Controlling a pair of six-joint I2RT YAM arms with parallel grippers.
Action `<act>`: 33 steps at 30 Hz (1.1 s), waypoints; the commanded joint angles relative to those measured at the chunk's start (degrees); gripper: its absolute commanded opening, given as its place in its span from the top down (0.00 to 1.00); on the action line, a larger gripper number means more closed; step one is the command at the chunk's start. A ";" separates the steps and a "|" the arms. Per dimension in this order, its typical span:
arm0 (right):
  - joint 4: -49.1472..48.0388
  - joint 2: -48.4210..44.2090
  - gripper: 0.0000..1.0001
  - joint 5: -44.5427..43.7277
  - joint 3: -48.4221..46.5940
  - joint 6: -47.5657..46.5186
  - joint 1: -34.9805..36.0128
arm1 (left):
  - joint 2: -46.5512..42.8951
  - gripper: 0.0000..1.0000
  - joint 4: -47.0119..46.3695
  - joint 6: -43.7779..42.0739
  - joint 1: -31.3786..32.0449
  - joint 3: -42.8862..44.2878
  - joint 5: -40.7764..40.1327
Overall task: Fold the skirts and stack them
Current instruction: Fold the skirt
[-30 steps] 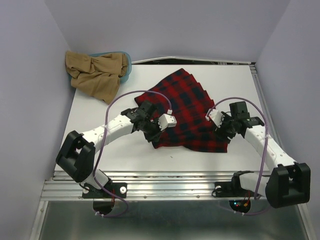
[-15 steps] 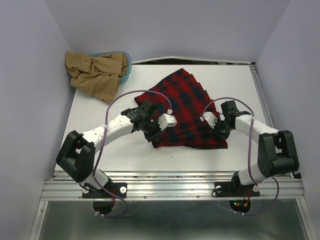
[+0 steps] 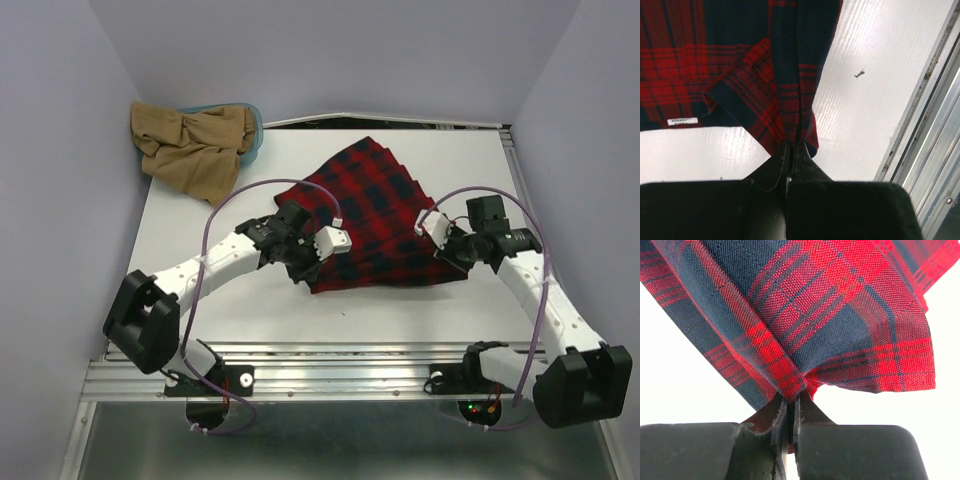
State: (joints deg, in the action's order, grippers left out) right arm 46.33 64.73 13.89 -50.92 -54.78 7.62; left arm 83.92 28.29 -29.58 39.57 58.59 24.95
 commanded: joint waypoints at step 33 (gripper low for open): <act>-8.25 16.46 0.99 -4.57 -27.04 -0.32 0.29 | 3.43 1.00 7.23 1.98 -8.45 23.67 1.07</act>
State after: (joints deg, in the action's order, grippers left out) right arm 50.94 75.33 11.53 -74.59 -54.24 7.77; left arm 83.22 41.54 -30.30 35.03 78.63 27.55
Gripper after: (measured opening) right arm 0.049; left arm 0.044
